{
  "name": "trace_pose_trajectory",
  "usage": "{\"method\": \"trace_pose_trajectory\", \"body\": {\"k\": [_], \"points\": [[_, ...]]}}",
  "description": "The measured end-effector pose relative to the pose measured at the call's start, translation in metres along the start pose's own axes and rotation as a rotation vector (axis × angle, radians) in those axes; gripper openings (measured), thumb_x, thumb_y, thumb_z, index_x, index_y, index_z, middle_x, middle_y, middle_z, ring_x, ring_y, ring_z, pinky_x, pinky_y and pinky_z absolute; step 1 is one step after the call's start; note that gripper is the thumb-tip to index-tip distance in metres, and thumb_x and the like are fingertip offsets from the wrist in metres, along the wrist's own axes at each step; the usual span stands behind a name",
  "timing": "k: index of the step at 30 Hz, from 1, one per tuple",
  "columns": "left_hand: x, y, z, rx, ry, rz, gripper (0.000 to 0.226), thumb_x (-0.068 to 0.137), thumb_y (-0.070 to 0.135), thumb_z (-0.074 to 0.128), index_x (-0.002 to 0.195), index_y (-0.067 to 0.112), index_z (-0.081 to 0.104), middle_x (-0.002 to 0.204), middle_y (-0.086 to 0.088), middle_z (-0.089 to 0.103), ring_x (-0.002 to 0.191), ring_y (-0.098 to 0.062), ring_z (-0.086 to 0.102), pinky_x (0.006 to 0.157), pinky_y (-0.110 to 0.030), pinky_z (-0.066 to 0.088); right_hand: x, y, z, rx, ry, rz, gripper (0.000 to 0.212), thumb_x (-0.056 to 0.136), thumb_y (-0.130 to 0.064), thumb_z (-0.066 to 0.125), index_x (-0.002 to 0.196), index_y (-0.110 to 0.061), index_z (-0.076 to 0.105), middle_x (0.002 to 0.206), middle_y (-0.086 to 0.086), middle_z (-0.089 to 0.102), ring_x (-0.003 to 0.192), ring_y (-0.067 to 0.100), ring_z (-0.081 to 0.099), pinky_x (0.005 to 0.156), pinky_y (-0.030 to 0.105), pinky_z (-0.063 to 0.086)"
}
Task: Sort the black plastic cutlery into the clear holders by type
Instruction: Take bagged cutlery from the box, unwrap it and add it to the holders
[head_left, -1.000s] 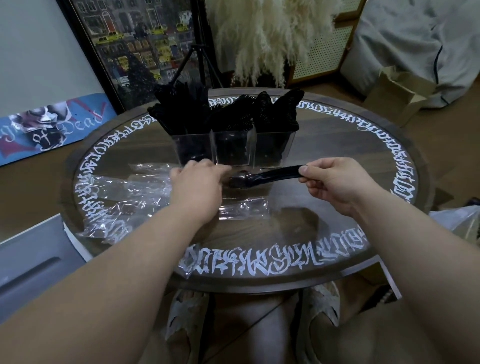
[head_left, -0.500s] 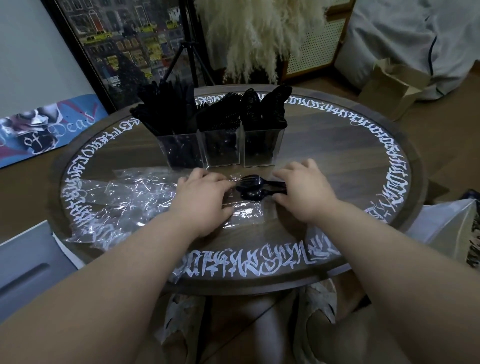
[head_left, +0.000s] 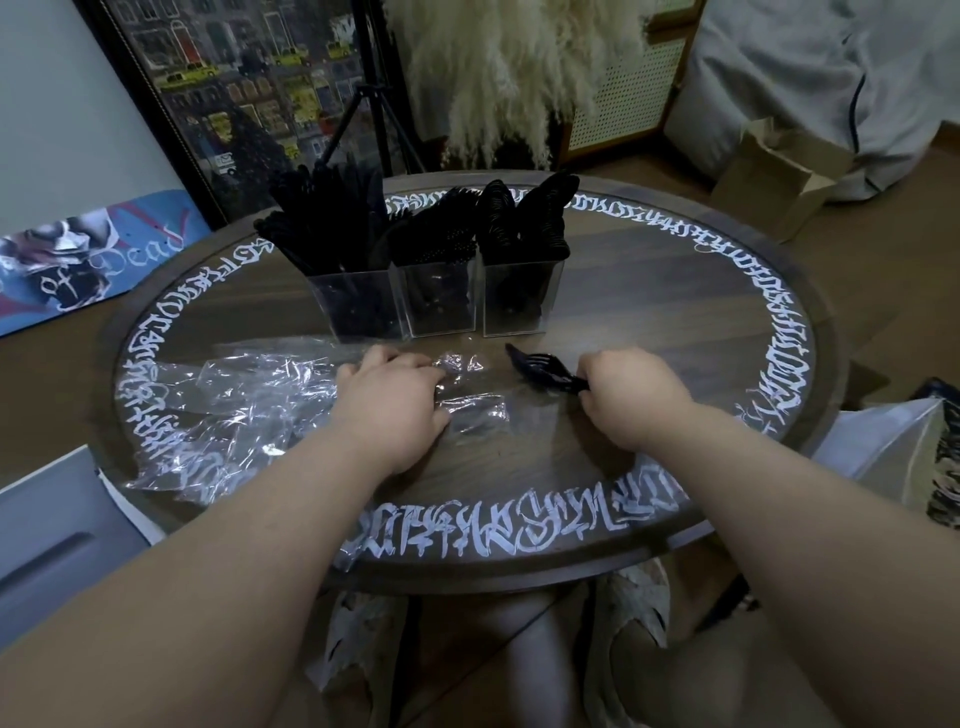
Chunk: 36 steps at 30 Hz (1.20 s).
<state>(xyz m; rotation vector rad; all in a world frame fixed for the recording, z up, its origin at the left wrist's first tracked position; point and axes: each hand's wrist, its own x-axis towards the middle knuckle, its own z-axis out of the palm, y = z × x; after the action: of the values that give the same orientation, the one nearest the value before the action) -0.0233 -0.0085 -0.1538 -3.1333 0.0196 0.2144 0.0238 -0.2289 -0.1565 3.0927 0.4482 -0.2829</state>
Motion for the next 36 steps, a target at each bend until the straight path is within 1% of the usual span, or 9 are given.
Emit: {"method": "trace_pose_trajectory", "body": {"k": [5,9,14,19,23,27,29,31,36], "points": [[-0.002,0.002,-0.002,-0.001,0.047,-0.013,0.060,0.088,0.051,0.055,0.144,0.035,0.036,0.149,0.009,0.037,0.137,-0.024,0.023,0.105,-0.046,0.028,-0.007,0.014,0.003,0.039,0.088,0.036,0.015,0.092,-0.014,0.045,0.099,-0.009,0.057,0.095,0.011,0.062,0.081,0.031,0.054,0.063,0.031,0.034],[-0.001,0.017,-0.007,-0.120,0.186,0.046,0.050,0.091,0.047,0.053,0.139,0.034,0.045,0.144,0.012,0.043,0.133,-0.020,0.026,0.103,-0.041,0.029,-0.011,0.016,0.004,0.153,0.106,0.039,0.016,0.094,-0.014,0.044,0.102,-0.006,0.056,0.098,0.014,0.061,0.090,0.034,0.056,0.066,0.031,0.032],[0.005,0.036,-0.019,-0.684,0.242,-0.022,0.051,0.091,0.038,0.060,0.138,0.024,0.048,0.115,0.009,0.063,0.101,-0.011,0.060,0.094,-0.030,0.046,-0.019,0.007,-0.014,0.620,0.091,0.006,0.016,0.095,-0.016,0.050,0.093,-0.005,0.060,0.081,0.010,0.061,0.080,0.029,0.056,0.062,0.032,0.036],[0.001,0.042,-0.032,-1.148,0.280,-0.072,0.008,0.091,0.018,0.063,0.093,0.025,0.061,0.078,0.004,0.071,0.068,-0.006,0.066,0.072,-0.029,0.056,-0.029,-0.007,-0.027,0.900,-0.010,-0.088,0.012,0.093,-0.013,0.057,0.091,-0.006,0.066,0.088,0.018,0.068,0.086,0.033,0.064,0.078,0.044,0.051],[-0.008,0.039,-0.048,-1.279,0.344,-0.101,0.016,0.091,0.011,0.061,0.078,0.018,0.056,0.065,0.002,0.069,0.063,-0.010,0.065,0.063,-0.034,0.052,-0.033,-0.019,-0.039,1.010,0.071,-0.126,0.015,0.093,-0.011,0.058,0.085,-0.020,0.067,0.084,0.018,0.068,0.073,0.026,0.062,0.075,0.046,0.053],[-0.017,0.028,-0.080,-1.239,0.459,-0.074,0.017,0.090,0.008,0.061,0.079,0.020,0.056,0.064,0.004,0.065,0.060,-0.005,0.065,0.057,-0.022,0.048,-0.030,-0.034,-0.063,1.088,0.165,-0.122,0.018,0.089,-0.006,0.048,0.099,-0.015,0.061,0.074,0.009,0.063,0.068,0.027,0.058,0.075,0.049,0.052],[-0.020,0.019,-0.101,-1.159,0.536,-0.061,0.014,0.089,0.009,0.062,0.084,0.022,0.057,0.068,0.002,0.066,0.063,-0.008,0.067,0.061,-0.025,0.048,-0.026,-0.040,-0.077,1.133,0.181,-0.077,0.026,0.090,-0.004,0.041,0.093,-0.022,0.060,0.074,-0.003,0.060,0.066,0.015,0.052,0.067,0.039,0.045],[-0.022,0.007,-0.124,-1.022,0.608,-0.039,0.015,0.089,0.014,0.062,0.094,0.027,0.057,0.073,0.002,0.067,0.070,-0.011,0.068,0.068,-0.028,0.051,-0.024,-0.047,-0.093,1.092,0.196,-0.096,0.018,0.095,-0.013,0.041,0.092,-0.023,0.056,0.075,-0.008,0.057,0.068,0.010,0.048,0.068,0.030,0.038],[-0.017,-0.025,-0.174,-0.717,0.754,-0.015,0.013,0.092,0.024,0.059,0.104,0.028,0.060,0.076,0.009,0.067,0.079,-0.012,0.067,0.079,-0.034,0.052,-0.020,-0.066,-0.128,1.051,0.214,-0.159,0.020,0.100,-0.029,0.039,0.103,-0.011,0.048,0.066,-0.003,0.047,0.060,0.015,0.042,0.060,0.032,0.034]]}}
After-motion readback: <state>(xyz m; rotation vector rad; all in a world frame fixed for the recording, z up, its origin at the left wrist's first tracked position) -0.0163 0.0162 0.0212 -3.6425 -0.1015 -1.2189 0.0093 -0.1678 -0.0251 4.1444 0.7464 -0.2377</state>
